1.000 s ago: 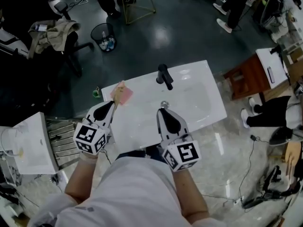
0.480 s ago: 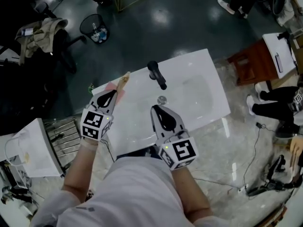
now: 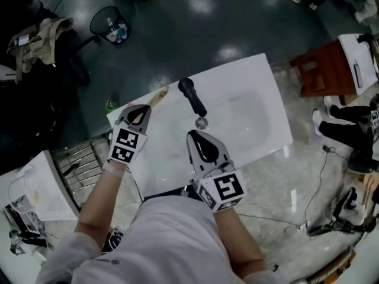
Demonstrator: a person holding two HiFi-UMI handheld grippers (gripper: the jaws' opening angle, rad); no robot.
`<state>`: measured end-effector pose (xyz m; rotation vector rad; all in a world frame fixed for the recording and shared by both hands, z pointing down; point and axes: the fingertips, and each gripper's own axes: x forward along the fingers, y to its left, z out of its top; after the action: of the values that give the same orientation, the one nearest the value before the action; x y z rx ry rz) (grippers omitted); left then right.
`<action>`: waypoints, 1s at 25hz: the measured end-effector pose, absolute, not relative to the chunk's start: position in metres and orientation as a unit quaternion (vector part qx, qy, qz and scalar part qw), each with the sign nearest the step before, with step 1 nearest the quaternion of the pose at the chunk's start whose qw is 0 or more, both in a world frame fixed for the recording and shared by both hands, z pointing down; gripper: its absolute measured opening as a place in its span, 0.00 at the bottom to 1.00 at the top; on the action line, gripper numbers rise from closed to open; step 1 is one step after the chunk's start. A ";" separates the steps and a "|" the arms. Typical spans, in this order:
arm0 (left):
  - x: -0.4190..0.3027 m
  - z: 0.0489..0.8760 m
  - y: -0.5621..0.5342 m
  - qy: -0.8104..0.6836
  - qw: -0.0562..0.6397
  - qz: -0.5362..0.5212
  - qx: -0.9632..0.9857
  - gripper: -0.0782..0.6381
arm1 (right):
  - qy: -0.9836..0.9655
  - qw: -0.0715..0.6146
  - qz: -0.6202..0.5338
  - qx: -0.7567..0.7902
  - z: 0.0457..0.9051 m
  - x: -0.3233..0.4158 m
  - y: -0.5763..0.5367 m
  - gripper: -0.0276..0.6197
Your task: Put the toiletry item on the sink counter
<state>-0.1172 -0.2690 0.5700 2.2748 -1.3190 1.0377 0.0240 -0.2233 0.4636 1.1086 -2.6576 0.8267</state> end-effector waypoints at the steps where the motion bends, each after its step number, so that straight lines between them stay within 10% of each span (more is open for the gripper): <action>1: -0.118 0.577 -0.273 -0.458 0.155 0.370 0.794 0.13 | -0.883 0.075 0.280 0.369 0.467 0.023 -0.226 0.09; 25: -0.086 0.649 -0.312 -0.385 0.121 0.435 0.805 0.14 | -0.861 0.099 0.318 0.384 0.515 0.027 -0.254 0.09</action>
<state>-0.0859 -0.3125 0.6487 2.3526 -1.1236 1.2694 0.0266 -0.2535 0.5145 1.1368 -2.5472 0.9403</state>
